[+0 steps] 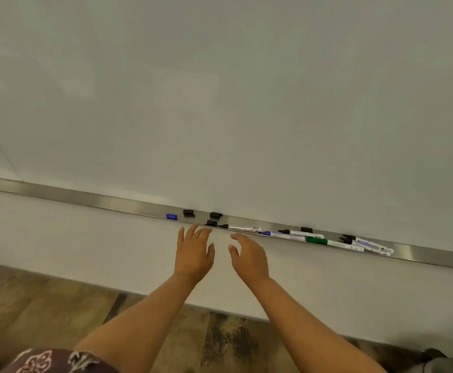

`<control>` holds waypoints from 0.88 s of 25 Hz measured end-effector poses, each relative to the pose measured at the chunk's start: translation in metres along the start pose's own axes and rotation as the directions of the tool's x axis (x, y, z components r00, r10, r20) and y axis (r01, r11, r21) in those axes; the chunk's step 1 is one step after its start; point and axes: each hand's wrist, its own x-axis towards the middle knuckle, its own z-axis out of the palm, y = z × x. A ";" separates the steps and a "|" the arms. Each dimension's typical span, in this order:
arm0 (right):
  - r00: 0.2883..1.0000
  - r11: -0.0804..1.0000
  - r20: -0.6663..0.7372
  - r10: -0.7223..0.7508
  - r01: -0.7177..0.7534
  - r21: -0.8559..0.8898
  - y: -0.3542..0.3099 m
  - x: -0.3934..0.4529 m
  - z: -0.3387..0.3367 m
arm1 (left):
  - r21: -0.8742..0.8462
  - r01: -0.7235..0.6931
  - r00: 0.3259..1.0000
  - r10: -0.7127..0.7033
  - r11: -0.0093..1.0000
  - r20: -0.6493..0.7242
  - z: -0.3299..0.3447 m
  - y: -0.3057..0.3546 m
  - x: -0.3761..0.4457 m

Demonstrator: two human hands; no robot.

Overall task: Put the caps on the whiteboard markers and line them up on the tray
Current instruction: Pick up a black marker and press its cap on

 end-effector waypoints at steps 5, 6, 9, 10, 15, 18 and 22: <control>1.000 0.995 -0.018 0.015 -0.016 -0.096 -0.001 0.043 -0.004 | -0.021 -0.085 0.996 0.085 0.996 0.031 -0.001 -0.021 0.042; 1.000 0.993 -0.008 0.012 -0.013 -0.118 -0.001 0.049 -0.001 | -0.024 -0.117 0.993 0.117 0.993 0.034 0.000 -0.025 0.048; 0.999 0.982 0.027 0.036 -0.030 -0.186 -0.006 0.065 0.011 | 0.020 -0.227 0.970 0.224 0.974 0.091 0.002 -0.041 0.065; 0.998 0.977 0.036 0.046 -0.038 -0.208 -0.006 0.067 0.015 | 0.048 -0.258 0.960 0.251 0.965 0.123 0.002 -0.045 0.069; 0.988 0.943 0.033 0.149 -0.132 -0.305 0.000 0.069 0.032 | 0.014 -0.320 0.913 0.304 0.947 0.273 0.011 -0.051 0.092; 0.976 0.923 0.076 0.206 -0.168 -0.347 0.006 0.072 0.033 | -0.055 -0.290 0.894 0.291 0.955 0.341 0.016 -0.050 0.100; 0.969 0.918 0.130 0.212 -0.152 -0.365 0.009 0.087 0.030 | -0.062 -0.289 0.895 0.292 0.955 0.337 0.023 -0.050 0.108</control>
